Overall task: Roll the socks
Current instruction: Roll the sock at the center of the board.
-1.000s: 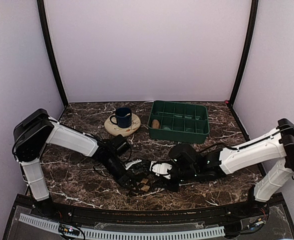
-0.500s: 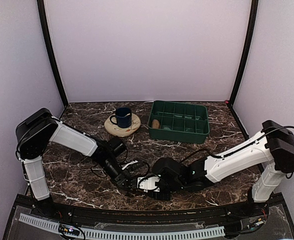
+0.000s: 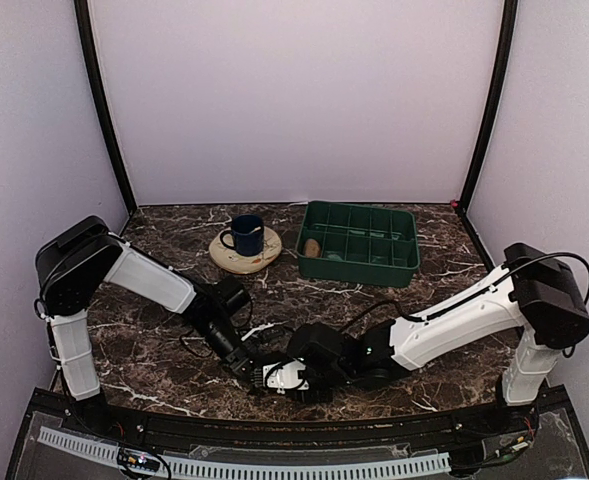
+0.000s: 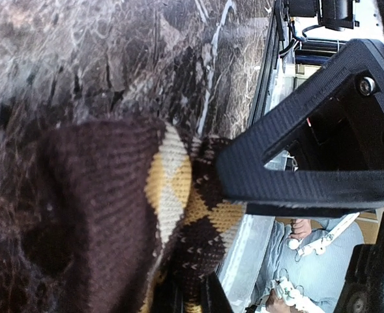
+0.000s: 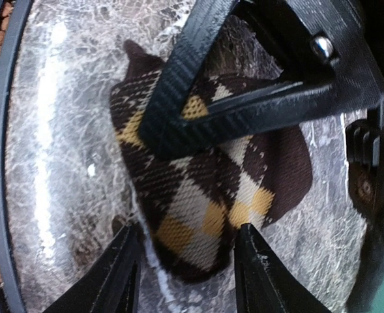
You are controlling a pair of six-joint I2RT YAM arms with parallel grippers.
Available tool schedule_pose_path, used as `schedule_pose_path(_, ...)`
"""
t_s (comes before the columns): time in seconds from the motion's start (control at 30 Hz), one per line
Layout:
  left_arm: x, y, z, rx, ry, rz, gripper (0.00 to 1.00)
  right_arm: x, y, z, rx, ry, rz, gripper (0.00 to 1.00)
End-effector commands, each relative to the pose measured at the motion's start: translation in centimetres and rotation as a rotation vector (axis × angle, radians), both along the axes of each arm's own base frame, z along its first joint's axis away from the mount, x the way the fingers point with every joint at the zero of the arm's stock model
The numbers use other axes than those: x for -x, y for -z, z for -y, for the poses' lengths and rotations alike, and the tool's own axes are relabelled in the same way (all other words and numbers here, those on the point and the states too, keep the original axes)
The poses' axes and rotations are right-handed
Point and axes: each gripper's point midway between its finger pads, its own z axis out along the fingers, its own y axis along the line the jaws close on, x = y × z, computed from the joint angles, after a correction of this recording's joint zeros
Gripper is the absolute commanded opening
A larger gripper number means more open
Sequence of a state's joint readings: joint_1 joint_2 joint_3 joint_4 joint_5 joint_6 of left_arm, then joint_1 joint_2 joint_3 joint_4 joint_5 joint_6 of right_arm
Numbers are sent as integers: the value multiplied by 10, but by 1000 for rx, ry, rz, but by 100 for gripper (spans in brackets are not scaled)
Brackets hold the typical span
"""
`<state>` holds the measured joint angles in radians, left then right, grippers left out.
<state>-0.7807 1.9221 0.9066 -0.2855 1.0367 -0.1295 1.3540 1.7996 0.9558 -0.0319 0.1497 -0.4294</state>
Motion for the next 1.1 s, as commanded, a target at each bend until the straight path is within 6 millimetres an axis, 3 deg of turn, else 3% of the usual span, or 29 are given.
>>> schedule_pose_path(0.0, 10, 19, -15, -72, 12, -26, 0, -2, 1, -9, 19, -35, 52, 45)
schedule_pose_path(0.13, 11, 18, -15, -65, 15, -30, 0, -3, 6, -9, 42, -53, 62, 40)
schedule_pose_path(0.33, 11, 16, -15, -55, 19, -37, 0, 1, 19, -5, 78, -77, 45, 17)
schedule_pose_path(0.47, 9, 14, -16, -60, 18, -31, 0, 4, 23, -3, 104, -87, 1, 9)
schedule_pose_path(0.67, -13, 6, -22, -113, -55, 65, 24, 6, 28, 4, 148, -69, -86, 5)
schedule_pose_path(0.9, -43, -31, -25, -110, -169, 215, 34, 5, 31, 8, 170, -15, -204, 5)
schedule_pose_path(1.07, -60, -45, -33, -134, -239, 310, 37, 7, 32, 7, 171, 20, -287, 4)
